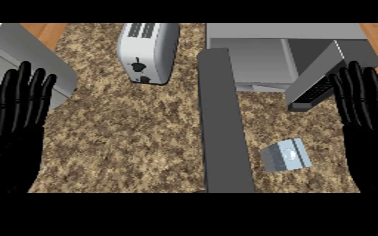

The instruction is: Pick up the milk, place it into the microwave and close the microwave

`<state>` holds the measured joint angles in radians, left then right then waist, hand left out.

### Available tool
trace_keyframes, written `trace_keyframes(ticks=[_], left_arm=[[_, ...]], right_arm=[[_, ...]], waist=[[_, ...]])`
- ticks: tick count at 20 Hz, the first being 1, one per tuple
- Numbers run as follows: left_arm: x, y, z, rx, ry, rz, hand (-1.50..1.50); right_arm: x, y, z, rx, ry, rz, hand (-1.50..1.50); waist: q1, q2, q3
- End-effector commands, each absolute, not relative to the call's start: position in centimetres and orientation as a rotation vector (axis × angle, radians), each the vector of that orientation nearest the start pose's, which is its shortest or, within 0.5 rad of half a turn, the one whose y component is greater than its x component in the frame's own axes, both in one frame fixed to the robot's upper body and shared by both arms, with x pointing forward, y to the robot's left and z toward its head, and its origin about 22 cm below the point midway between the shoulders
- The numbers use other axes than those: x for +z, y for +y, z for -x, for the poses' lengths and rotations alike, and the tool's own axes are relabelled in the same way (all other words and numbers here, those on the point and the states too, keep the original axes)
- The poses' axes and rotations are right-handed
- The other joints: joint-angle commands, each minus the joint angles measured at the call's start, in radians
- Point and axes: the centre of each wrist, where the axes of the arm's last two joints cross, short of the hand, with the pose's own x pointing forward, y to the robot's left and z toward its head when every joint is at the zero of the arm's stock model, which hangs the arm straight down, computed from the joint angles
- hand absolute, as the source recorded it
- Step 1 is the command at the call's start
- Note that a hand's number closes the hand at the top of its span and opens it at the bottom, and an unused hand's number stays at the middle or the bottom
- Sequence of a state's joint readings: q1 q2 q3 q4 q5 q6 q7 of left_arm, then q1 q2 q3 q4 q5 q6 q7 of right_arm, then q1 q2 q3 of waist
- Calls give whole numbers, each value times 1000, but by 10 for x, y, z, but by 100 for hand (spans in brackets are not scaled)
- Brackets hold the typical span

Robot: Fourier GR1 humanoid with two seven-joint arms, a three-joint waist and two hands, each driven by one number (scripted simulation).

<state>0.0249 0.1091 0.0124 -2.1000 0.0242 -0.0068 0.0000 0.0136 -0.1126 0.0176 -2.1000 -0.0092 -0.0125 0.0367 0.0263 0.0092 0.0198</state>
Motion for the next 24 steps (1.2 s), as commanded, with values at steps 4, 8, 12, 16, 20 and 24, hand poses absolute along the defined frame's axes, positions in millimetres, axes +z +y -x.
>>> trace_keyframes(ticks=[4,8,12,16,20,24], left_arm=[[110,254,-208,-78,-2042,-61,-150],[81,234,-214,201,-1925,71,-150],[77,230,-192,201,-1922,105,-150],[70,229,-167,195,-1921,133,-150],[58,207,-143,212,-1920,125,-150],[45,209,-133,200,-1910,133,-150]], right_arm=[[120,-232,-151,145,-2077,18,-150],[135,-239,-138,175,-1938,-94,-150],[123,-240,-118,172,-1914,-68,-150],[116,-247,-106,152,-1892,-65,-150],[107,-257,-97,141,-1857,-44,-150],[72,-246,-102,114,-1838,-63,-150]], waist=[[-35,-12,-20],[-45,-11,-21],[-32,-12,-20],[-29,-12,-20],[-29,-13,-20],[-26,-12,-20]])
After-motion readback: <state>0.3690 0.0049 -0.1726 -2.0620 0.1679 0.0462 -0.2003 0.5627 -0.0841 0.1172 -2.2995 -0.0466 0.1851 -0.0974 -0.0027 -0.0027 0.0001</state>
